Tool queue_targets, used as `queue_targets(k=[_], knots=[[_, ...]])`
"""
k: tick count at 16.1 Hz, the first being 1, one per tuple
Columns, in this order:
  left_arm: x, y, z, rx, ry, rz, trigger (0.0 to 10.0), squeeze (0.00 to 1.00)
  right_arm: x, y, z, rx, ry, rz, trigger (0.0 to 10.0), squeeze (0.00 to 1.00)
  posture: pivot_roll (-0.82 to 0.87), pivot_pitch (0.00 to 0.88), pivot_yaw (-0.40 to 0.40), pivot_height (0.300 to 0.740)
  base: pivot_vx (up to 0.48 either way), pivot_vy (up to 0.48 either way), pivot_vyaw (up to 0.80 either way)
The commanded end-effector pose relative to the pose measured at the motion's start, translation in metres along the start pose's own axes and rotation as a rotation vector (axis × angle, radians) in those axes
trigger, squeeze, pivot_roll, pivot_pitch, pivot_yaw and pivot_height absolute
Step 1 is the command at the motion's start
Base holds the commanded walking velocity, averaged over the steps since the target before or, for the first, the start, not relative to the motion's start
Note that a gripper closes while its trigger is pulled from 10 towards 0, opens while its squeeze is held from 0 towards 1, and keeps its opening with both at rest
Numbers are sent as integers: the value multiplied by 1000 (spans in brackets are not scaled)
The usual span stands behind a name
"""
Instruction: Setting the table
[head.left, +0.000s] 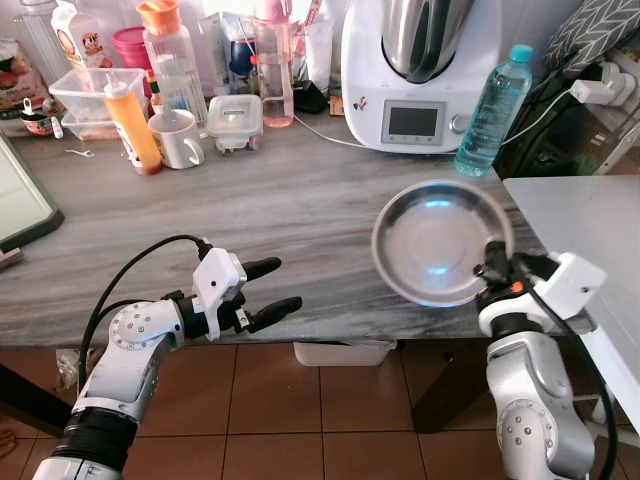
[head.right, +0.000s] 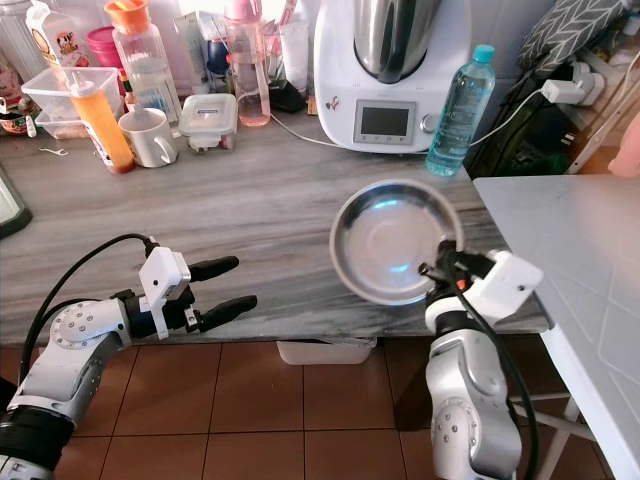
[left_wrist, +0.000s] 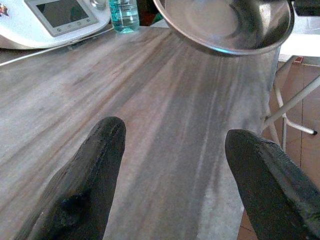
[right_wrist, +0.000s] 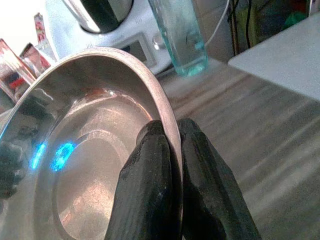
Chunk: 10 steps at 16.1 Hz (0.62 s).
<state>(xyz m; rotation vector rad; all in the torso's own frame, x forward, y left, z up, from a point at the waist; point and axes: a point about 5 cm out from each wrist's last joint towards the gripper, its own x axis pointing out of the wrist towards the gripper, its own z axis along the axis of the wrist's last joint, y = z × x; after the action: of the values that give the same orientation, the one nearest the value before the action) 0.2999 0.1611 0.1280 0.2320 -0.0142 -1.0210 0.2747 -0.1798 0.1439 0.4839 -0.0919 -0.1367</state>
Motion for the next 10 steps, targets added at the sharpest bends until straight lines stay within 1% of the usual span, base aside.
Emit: queue_targets(k=[1,3,5,8,10], knots=[[2,-2,0,0,5,-23,10000,0,-1,4,-13,78,53,-1,10000,0,131,88,-13,740,0,0,0],[4,-5,0,-5,2,-37,10000,0,0,5,-24,134,96,-25,10000,0,131,88,-13,740,0,0,0],[4,-6,-1,-6,6,-47,10000,0,6,9,-39,165,162,-28,10000,0,129,92,-5,740,0,0,0],[6,-6,0,-6,1,-48,10000,0,14,15,-52,241,217,-28,10000,0,130,92,-4,740,0,0,0],[9,-8,1,-16,-10,-50,10000,0,19,25,-62,232,281,4,10000,0,137,95,-2,740,0,0,0]])
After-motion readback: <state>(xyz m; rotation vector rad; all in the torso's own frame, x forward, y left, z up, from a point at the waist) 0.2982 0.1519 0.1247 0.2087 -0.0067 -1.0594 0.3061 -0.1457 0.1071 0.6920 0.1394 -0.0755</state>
